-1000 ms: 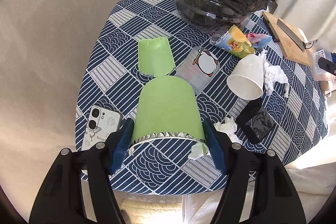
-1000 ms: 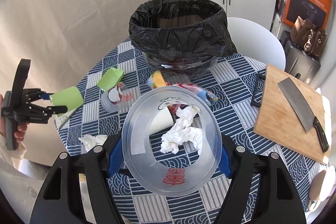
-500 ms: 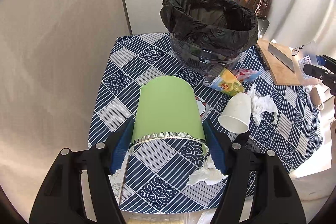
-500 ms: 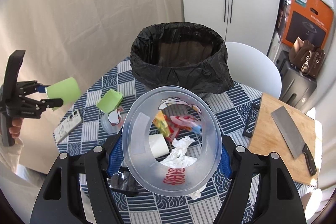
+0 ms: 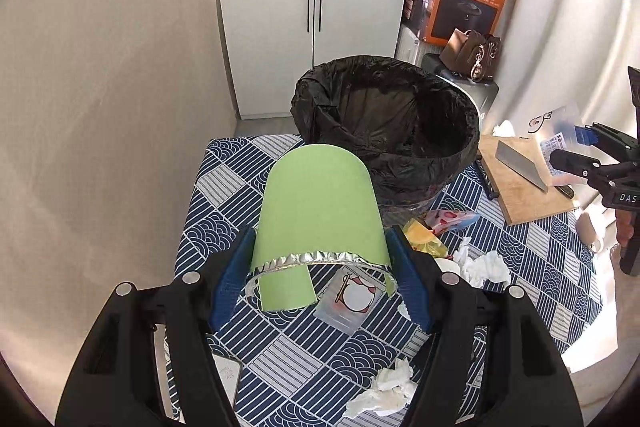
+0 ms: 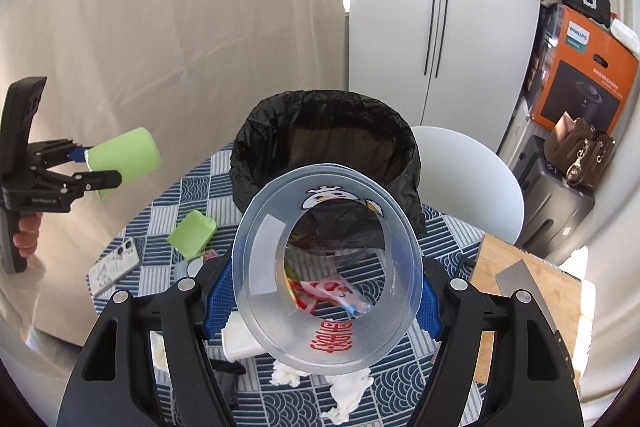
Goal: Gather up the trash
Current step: 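Carry the green cup and clear bowl with both tools over the trash bin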
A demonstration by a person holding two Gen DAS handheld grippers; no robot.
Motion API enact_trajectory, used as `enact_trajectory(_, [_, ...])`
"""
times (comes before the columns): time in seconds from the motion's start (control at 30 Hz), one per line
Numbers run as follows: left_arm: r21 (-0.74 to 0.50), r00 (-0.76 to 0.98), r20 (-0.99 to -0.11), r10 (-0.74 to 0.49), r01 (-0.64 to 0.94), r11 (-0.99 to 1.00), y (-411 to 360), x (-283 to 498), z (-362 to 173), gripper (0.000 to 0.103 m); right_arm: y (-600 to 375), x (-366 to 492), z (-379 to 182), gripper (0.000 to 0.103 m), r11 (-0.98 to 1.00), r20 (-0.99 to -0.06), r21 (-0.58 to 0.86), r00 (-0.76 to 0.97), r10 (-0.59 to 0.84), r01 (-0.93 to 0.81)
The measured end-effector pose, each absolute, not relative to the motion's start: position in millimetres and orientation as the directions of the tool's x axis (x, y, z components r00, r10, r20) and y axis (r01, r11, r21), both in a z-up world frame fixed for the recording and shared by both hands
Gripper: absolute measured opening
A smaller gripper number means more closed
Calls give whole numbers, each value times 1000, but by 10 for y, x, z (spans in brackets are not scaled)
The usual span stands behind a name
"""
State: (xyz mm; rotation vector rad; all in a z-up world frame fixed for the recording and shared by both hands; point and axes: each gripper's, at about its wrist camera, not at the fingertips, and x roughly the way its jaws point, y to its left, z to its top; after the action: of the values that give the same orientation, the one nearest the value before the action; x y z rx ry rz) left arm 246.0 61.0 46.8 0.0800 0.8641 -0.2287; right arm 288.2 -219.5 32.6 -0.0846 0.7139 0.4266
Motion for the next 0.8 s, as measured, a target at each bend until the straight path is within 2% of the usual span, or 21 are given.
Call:
enact_trajectory(0.43, [79,654,-738,-165,328,942,269,2892,627,67,-2155,3507,359,68,903,-635,61,682,363,-424])
enact_trajectory(0.8, [57,630,-734,-253,429,902,-105,3478,557,67,-2058,4078,178,68,885,-673,48,640,371,-463])
